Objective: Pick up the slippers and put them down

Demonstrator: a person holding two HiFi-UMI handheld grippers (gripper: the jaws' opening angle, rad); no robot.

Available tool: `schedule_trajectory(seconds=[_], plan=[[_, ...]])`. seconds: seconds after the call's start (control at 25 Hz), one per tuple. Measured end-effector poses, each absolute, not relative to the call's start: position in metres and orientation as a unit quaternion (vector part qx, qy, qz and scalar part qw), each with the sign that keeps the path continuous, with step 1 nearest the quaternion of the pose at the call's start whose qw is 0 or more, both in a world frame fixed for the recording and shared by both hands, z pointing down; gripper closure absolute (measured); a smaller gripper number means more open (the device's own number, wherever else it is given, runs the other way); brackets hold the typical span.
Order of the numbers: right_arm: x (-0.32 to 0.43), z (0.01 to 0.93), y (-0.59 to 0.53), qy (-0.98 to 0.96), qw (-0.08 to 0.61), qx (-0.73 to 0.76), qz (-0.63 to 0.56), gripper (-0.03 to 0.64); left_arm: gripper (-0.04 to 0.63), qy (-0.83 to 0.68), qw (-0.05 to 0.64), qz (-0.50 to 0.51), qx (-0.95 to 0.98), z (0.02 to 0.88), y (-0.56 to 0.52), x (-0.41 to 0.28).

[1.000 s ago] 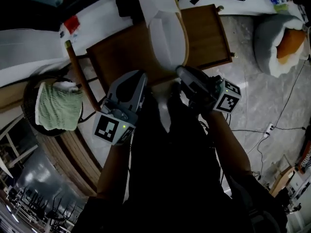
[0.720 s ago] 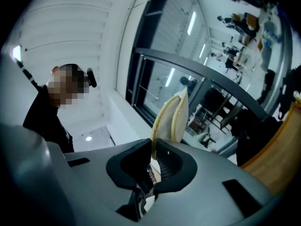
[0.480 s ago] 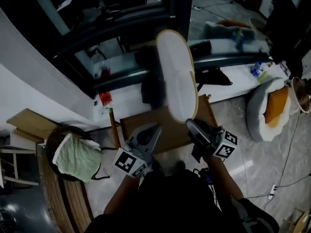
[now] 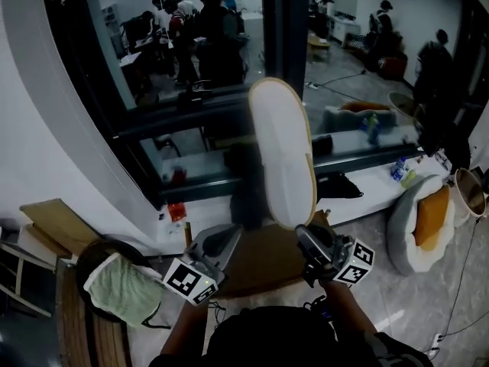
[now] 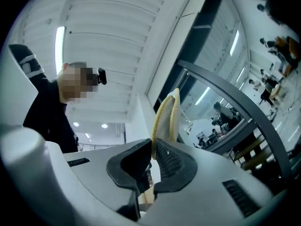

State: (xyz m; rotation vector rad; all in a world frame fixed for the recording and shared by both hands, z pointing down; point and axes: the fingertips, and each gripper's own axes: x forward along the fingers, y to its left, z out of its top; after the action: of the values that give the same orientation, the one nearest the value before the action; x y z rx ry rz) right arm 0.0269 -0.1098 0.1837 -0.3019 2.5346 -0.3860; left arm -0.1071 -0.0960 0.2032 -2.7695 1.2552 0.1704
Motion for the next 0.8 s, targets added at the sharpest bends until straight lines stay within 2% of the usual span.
schedule_trajectory(seconds=[0.8], plan=[[0.016, 0.196, -0.112, 0.943, 0.279, -0.112, -0.145, 0.574, 0.584, 0.356, 0.065, 0.073, -0.930, 0.191, -0.088, -0.102]])
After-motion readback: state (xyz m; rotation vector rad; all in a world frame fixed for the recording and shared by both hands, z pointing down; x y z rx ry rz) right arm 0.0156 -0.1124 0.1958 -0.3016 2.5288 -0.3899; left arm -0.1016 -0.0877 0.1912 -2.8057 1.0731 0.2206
